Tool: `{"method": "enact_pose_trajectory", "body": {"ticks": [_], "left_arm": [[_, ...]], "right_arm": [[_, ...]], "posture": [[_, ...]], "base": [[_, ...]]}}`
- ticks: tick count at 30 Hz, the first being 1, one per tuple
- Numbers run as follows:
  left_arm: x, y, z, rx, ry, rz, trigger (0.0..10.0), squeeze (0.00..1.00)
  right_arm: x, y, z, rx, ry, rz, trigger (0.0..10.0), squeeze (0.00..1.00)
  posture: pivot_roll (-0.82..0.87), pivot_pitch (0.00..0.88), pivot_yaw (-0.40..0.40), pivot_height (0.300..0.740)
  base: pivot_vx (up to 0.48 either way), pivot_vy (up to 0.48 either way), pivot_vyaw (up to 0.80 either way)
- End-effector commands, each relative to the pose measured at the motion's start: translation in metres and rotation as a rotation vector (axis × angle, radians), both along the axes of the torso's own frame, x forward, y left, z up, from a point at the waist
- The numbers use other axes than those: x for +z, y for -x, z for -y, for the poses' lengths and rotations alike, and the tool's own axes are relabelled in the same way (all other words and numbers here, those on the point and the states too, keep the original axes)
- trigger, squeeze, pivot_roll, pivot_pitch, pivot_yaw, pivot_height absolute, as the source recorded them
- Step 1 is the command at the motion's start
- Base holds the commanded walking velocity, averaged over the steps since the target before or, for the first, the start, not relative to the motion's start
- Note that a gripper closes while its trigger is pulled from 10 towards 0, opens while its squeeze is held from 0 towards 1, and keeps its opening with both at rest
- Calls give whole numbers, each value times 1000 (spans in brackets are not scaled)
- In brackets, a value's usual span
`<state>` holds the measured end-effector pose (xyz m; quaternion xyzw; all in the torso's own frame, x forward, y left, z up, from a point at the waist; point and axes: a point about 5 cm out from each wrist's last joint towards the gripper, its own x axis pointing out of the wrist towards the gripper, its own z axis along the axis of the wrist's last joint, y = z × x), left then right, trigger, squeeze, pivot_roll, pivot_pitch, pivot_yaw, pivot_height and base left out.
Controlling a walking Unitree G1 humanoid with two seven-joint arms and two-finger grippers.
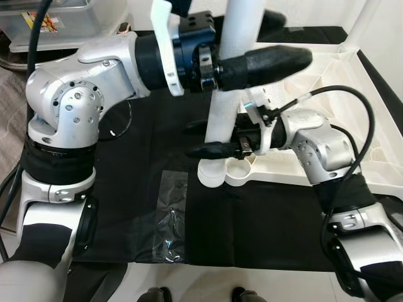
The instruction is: Building children table
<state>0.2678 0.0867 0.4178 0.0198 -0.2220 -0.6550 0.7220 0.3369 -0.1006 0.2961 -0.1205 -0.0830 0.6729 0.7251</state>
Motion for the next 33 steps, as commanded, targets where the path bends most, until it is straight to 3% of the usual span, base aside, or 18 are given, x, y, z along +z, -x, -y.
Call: {"method": "enact_pose_trajectory", "body": {"ticks": [1, 2, 5, 8, 11, 15, 17, 19, 20, 21, 24, 33], "left_arm": [[0, -10, -26, 122, 59, -25, 10000, 1000], [-5, -15, -38, 177, 78, -44, 10000, 1000], [-8, -17, -45, 209, 88, -55, 10000, 1000], [-52, -25, -78, 370, 102, -172, 10000, 1000], [-67, -25, -83, 414, 92, -204, 10000, 1000], [-133, -14, -81, 570, 30, -313, 10000, 1000], [-138, -12, -79, 585, 30, -320, 10000, 1000], [-157, -7, -67, 661, 8, -305, 10000, 1000], [-157, -7, -67, 661, 8, -305, 10000, 1000], [-180, 1, -54, 721, -19, -300, 10000, 0], [-207, 11, -43, 751, -68, -293, 10000, 0], [-239, 27, -33, 879, -62, -269, 10000, 0]], "right_arm": [[12, -9, 13, -128, -52, 47, 0, 0], [14, -12, 19, -172, -66, 57, 0, 0], [16, -13, 23, -195, -73, 64, 0, 0], [25, -17, 42, -302, -112, 80, 0, 0], [26, -17, 47, -315, -116, 81, 0, 0], [19, -4, 59, -206, -66, 42, 0, 0], [18, -3, 59, -194, -61, 36, 0, 0], [8, 7, 57, -114, -36, 11, 10000, 0], [8, 7, 57, -114, -36, 11, 10000, 0], [-1, 16, 53, -49, -30, -9, 10000, 0], [-6, 21, 50, -12, -37, -10, 10000, 0], [-10, 21, 51, -16, 19, 29, 10000, 0]], "posture": [[-7, 217, 36, 740], [-6, 217, 33, 740], [-6, 216, 31, 740], [-2, 227, 23, 740], [0, 227, 23, 740], [14, 236, 15, 740], [14, 236, 15, 740], [21, 242, 13, 740], [21, 242, 13, 740], [19, 253, 18, 740], [19, 258, 19, 740], [12, 279, 16, 740]], "base": [[0, 0, 0], [0, 0, 0], [0, 0, 0], [0, 0, 0], [0, 0, 0], [0, 0, 0], [0, 0, 0], [0, 0, 0], [0, 0, 0], [0, 0, 0], [0, 0, 0], [0, 0, 0]]}}
